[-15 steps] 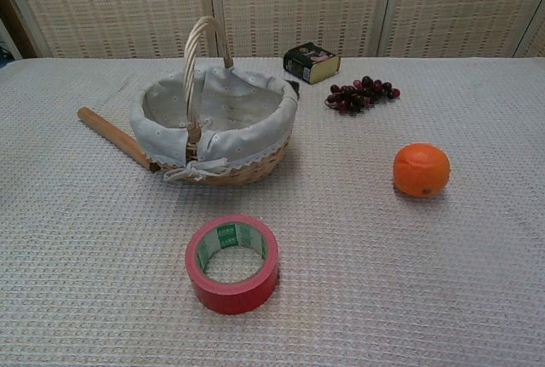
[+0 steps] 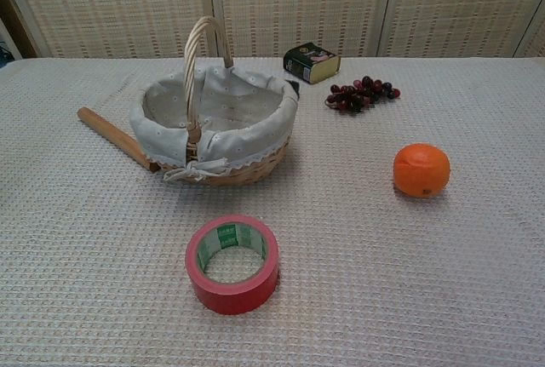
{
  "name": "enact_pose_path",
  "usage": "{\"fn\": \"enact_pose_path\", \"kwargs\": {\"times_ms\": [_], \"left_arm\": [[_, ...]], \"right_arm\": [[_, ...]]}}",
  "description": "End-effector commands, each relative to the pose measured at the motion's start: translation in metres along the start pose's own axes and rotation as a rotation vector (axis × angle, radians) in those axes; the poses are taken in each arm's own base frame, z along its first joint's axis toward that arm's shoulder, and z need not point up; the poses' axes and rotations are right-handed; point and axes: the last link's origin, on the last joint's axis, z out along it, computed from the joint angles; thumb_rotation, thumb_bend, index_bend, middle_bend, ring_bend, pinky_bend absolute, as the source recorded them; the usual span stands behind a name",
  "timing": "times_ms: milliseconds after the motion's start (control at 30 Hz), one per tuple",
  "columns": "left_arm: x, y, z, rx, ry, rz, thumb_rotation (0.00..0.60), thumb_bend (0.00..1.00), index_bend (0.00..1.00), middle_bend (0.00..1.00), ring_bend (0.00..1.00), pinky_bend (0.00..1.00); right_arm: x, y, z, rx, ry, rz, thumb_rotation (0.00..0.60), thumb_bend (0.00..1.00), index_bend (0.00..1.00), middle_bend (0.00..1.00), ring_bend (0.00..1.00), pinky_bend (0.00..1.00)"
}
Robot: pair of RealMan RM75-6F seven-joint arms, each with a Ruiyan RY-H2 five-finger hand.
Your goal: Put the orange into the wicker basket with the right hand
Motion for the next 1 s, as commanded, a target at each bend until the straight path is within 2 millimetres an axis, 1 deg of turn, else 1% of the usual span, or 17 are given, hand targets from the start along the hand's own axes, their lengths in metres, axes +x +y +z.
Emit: {"fn": "enact_pose_path", "kwargs": {"times_ms": [33,167,300,400,600,833,900,933,1000], "left_arm": [[0.000,0.000,0.000,-0.004,0.001,0.001,0.600,0.35,0.00,0.00,0.00,0.08],[0.000,0.000,0.000,-0.002,-0.003,-0.003,0.600,0.35,0.00,0.00,0.00,0.08],[-0.001,0.001,-0.001,-0.006,-0.008,-0.004,0.600,0.35,0.00,0.00,0.00,0.08],[-0.001,0.001,-0.001,-0.006,-0.009,-0.004,0.600,0.35,0.00,0.00,0.00,0.08],[0.000,0.000,0.000,0.000,-0.013,-0.014,0.600,0.35,0.00,0.00,0.00,0.08],[0.000,-0.001,0.000,0.007,-0.020,-0.033,0.600,0.35,0.00,0.00,0.00,0.08],[0.000,-0.001,0.000,0.005,-0.023,-0.033,0.600,0.35,0.00,0.00,0.00,0.08],[0.000,-0.001,0.000,0.005,-0.023,-0.034,0.600,0.35,0.00,0.00,0.00,0.08],[0.000,-0.001,0.000,0.004,-0.025,-0.036,0.600,0.35,0.00,0.00,0.00,0.08]], "right_arm": [[0.006,-0.021,0.028,-0.012,-0.064,0.021,0.600,0.11,0.00,0.00,0.00,0.03],[0.002,-0.044,0.055,-0.007,-0.109,0.024,0.600,0.10,0.00,0.00,0.00,0.03],[-0.011,-0.069,0.081,-0.008,-0.150,0.016,0.600,0.10,0.00,0.00,0.00,0.03],[-0.022,-0.089,0.096,-0.010,-0.174,0.031,0.600,0.10,0.00,0.00,0.00,0.03],[-0.043,-0.125,0.120,-0.022,-0.214,0.083,0.600,0.10,0.00,0.00,0.00,0.02],[-0.057,-0.149,0.145,-0.046,-0.209,0.072,0.600,0.10,0.00,0.00,0.00,0.03],[-0.060,-0.156,0.151,-0.053,-0.207,0.081,0.600,0.10,0.00,0.00,0.00,0.05],[-0.062,-0.158,0.153,-0.055,-0.206,0.085,0.600,0.11,0.01,0.00,0.00,0.08],[-0.065,-0.162,0.157,-0.060,-0.200,0.092,0.600,0.14,0.03,0.04,0.03,0.17]]}}
